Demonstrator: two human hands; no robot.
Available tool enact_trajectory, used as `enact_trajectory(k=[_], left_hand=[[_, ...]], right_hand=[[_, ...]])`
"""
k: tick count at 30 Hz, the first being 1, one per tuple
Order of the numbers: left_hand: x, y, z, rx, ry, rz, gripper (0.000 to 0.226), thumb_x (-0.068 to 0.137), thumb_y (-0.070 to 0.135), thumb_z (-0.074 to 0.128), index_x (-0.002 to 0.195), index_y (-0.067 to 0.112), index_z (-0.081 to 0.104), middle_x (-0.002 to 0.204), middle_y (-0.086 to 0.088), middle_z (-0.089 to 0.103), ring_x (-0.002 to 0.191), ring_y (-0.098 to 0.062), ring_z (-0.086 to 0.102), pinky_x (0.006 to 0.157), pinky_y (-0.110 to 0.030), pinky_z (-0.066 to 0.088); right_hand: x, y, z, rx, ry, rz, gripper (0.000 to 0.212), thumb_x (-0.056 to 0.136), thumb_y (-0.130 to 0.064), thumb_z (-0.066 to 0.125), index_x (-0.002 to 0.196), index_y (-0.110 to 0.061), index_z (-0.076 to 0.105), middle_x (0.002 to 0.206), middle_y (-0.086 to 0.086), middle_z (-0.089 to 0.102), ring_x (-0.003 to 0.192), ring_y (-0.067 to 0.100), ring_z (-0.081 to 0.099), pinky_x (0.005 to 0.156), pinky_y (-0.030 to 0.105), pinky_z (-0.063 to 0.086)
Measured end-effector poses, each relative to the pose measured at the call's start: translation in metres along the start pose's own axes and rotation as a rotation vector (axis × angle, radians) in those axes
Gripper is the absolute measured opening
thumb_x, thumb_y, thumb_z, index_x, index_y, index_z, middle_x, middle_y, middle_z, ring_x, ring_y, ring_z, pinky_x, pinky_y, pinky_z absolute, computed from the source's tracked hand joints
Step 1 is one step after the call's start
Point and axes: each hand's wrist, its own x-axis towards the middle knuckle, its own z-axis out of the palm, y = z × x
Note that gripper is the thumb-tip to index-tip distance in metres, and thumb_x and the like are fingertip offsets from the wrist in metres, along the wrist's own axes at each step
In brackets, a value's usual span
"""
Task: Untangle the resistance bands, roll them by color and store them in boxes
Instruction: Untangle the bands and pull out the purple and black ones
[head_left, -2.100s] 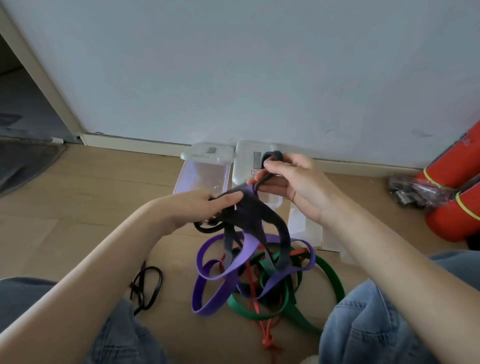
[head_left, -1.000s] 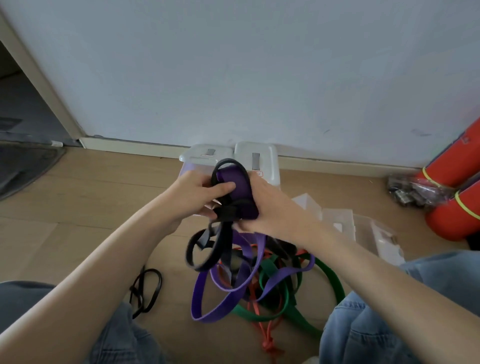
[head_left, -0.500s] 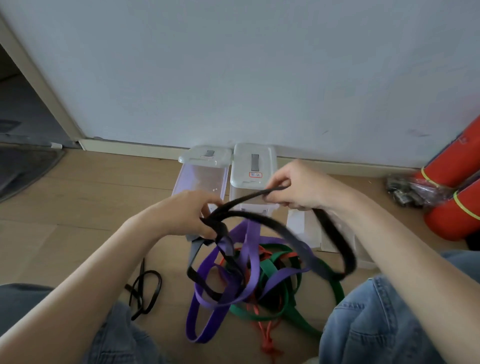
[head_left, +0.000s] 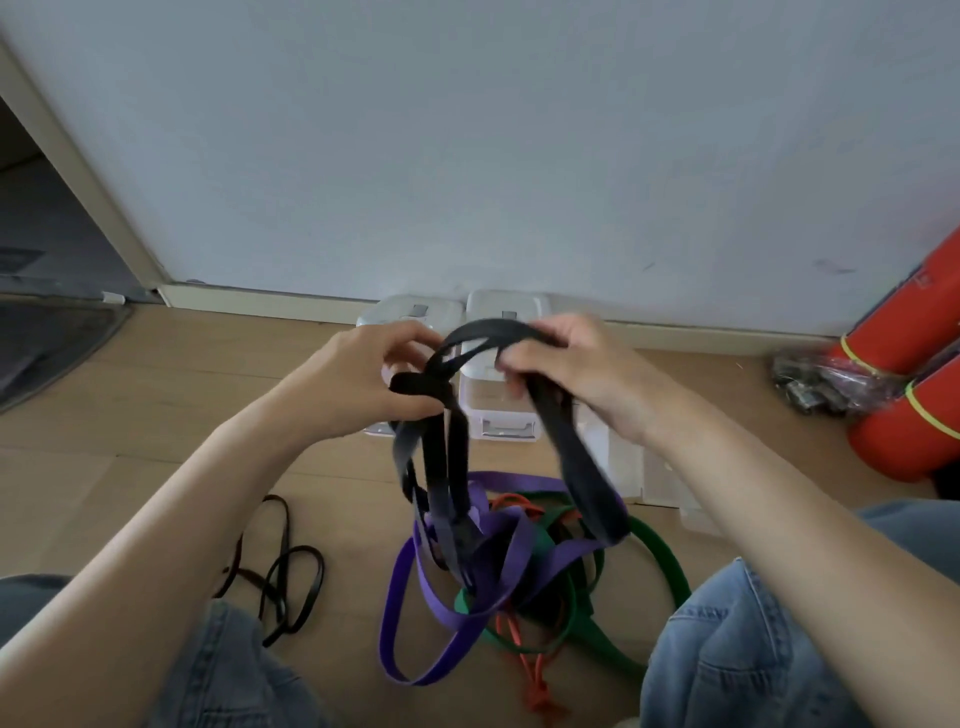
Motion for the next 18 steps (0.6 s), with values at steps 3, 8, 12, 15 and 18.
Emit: enact_trajectory(k=[3, 8, 12, 15, 18], left_hand=[[0.001, -0.005, -0.001, 0.138, 0.115, 0.048, 0.052, 0.070, 0.030, 0.076, 0.114, 0.042, 0.051, 0.088, 0.018, 0.055, 0.079, 0.006, 0.054, 0.064, -0.008, 0.040], [-0.005, -0.024, 0.014, 0.416, -0.446, -0.269, 0.066, 0.077, 0.024, 0.074, 0.134, 0.025, 0.041, 0.125, 0.006, 0.056, 0.108, -0.012, 0.055, 0.087, -0.025, 0.042], [0.005, -0.015, 0.025, 0.036, -0.280, -0.128, 0.081, 0.073, 0.034, 0.076, 0.140, 0.034, 0.030, 0.138, 0.012, 0.043, 0.128, -0.011, 0.042, 0.103, -0.028, 0.036], [0.006, -0.007, 0.040, -0.401, -0.252, -0.070, 0.043, 0.080, 0.024, 0.069, 0.121, 0.028, 0.056, 0.122, 0.015, 0.060, 0.116, -0.002, 0.053, 0.103, -0.031, 0.040], [-0.002, -0.015, 0.054, -0.432, -0.555, -0.138, 0.033, 0.086, 0.018, 0.063, 0.118, 0.026, 0.057, 0.113, 0.011, 0.066, 0.106, 0.000, 0.060, 0.093, -0.021, 0.046]], right_hand=[[0.003, -0.005, -0.019, 0.190, 0.342, -0.046, 0.028, 0.081, -0.016, 0.058, 0.053, -0.014, 0.056, 0.047, -0.005, 0.047, 0.040, 0.009, 0.037, 0.039, 0.016, 0.029], [0.004, 0.003, -0.033, 0.088, 0.479, -0.068, 0.022, 0.085, -0.013, 0.056, 0.063, -0.010, 0.054, 0.057, 0.001, 0.046, 0.050, 0.010, 0.039, 0.049, 0.021, 0.033], [0.001, 0.006, -0.001, -0.049, 0.035, -0.180, 0.011, 0.090, -0.013, 0.057, 0.079, -0.015, 0.060, 0.058, -0.010, 0.056, 0.058, 0.006, 0.050, 0.057, 0.017, 0.043], [0.002, -0.002, 0.001, 0.247, 0.010, -0.278, 0.010, 0.087, -0.013, 0.051, 0.084, -0.005, 0.058, 0.065, -0.004, 0.057, 0.064, 0.014, 0.050, 0.060, 0.021, 0.043], [0.000, -0.007, -0.012, 0.499, 0.135, -0.299, 0.014, 0.090, -0.011, 0.047, 0.081, -0.008, 0.058, 0.064, -0.003, 0.057, 0.062, 0.012, 0.050, 0.059, 0.021, 0.041]])
